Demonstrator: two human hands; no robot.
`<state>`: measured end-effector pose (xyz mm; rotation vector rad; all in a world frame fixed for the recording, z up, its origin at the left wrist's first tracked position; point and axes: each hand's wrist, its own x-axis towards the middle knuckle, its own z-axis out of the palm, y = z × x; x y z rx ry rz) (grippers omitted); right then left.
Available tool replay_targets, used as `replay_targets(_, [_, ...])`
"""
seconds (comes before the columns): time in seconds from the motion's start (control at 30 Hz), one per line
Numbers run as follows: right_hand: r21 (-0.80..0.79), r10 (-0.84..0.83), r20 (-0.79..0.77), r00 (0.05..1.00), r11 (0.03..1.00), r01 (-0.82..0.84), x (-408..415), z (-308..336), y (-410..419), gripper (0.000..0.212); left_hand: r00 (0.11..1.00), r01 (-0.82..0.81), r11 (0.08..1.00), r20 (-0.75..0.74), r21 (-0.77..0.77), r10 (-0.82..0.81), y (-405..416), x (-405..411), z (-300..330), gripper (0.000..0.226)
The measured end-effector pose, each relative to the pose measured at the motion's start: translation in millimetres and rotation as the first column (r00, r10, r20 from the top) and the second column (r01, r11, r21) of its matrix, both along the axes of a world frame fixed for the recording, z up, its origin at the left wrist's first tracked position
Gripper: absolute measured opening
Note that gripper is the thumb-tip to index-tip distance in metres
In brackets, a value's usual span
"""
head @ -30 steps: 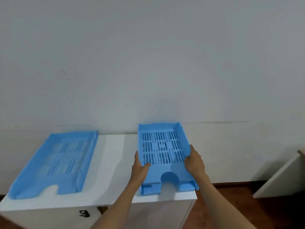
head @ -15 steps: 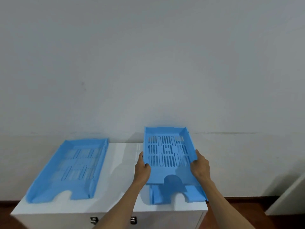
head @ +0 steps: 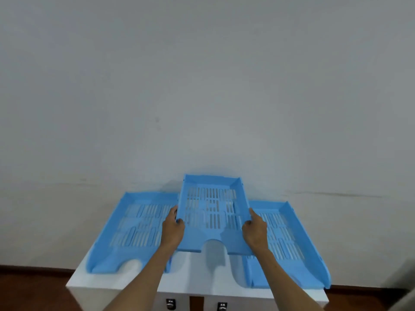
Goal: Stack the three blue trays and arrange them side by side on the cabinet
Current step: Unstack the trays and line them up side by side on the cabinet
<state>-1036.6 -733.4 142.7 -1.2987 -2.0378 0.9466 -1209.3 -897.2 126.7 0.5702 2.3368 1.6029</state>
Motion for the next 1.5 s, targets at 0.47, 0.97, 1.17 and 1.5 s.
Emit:
replay_targets(0.47, [-0.062, 0.024, 0.073, 0.997, 0.998, -0.020, -21, -54, -21, 0.055, 0.999, 0.039, 0.998, 0.018, -0.039, -0.039, -23, -19, -63, 0.053])
replay_targets(0.97, [-0.085, 0.077, 0.063, 0.995, 0.994, -0.071, -11, -86, -2, 0.056, 0.998, 0.028, 0.991, -0.044, -0.127, -0.034, -14, 3, -84, 0.053])
replay_targets(1.17, [-0.124, 0.110, 0.046, 0.993, 0.987, -0.103, -12, -96, -1, 0.058, 0.998, -0.028, 0.970, -0.064, -0.241, 0.013, -16, 5, -92, 0.060])
replay_targets(1.5, [-0.139, 0.225, 0.038, 0.974, 0.966, -0.218, 17, -96, -6, 0.070, 0.988, 0.062, 0.946, -0.117, -0.318, -0.104, -32, 2, -95, 0.062])
